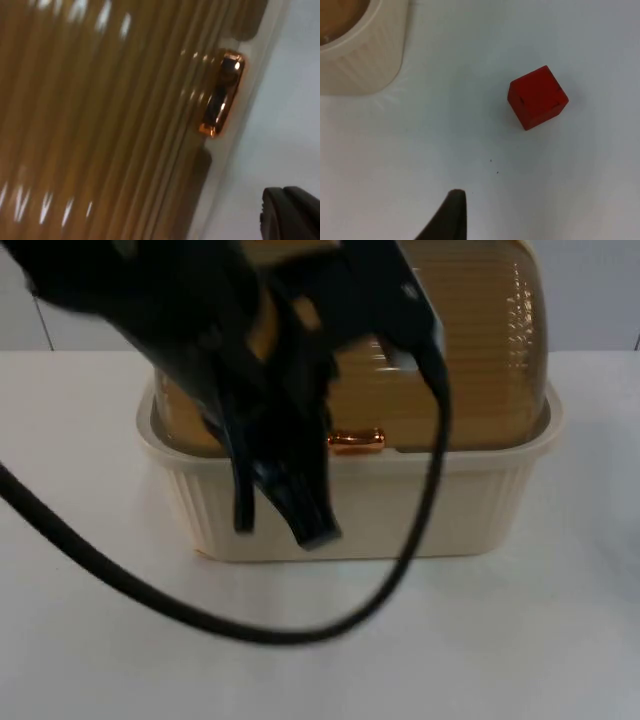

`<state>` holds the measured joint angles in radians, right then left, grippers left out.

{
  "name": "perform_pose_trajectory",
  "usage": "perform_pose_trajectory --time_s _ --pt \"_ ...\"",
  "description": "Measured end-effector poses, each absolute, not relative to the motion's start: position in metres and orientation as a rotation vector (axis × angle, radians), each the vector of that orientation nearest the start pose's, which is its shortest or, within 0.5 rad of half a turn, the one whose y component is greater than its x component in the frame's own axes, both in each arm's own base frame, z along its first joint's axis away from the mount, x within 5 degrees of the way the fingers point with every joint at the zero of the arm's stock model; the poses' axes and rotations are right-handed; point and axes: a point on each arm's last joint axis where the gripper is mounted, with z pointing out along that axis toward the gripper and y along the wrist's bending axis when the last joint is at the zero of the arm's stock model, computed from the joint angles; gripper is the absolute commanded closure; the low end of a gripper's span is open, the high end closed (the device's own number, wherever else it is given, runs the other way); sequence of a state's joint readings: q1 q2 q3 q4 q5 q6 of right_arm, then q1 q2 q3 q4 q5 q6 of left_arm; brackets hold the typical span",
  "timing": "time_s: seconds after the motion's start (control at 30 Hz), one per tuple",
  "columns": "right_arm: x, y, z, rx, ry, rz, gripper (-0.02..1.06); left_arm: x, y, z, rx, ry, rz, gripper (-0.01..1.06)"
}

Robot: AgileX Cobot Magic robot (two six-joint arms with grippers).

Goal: Open the box lid with the left hand, place the block into the box with the right hand, then close the box lid with the left hand.

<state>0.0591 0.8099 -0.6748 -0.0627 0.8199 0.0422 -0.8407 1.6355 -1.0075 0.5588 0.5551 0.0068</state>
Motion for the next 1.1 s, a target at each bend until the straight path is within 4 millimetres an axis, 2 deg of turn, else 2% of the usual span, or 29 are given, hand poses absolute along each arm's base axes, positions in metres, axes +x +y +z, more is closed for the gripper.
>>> perform_pose_trajectory --time_s 0.03,0.17,0.33,0.6,1.1 --pt "0.144 0.004 0.295 -0.052 2.436 -0.03 -0.01 0.238 -0.228 0.217 1.499 2.063 0.235 1.05" --pt "0.144 0.004 0.295 -0.052 2.436 -0.03 -0.01 0.239 -0.249 0.188 1.549 1.961 0.438 1.05" --pt "0.144 0.004 0.295 -0.052 2.436 -0.03 -0.01 0.245 -0.257 0.169 1.544 1.916 0.499 1.05" --pt "0.144 0.004 0.295 -0.052 2.432 -0.029 -0.01 0.248 -0.265 0.158 1.518 1.877 0.479 1.05" --pt "0.144 0.004 0.295 -0.052 2.425 -0.029 -0.01 0.241 -0.266 0.159 1.501 1.931 0.469 1.05"
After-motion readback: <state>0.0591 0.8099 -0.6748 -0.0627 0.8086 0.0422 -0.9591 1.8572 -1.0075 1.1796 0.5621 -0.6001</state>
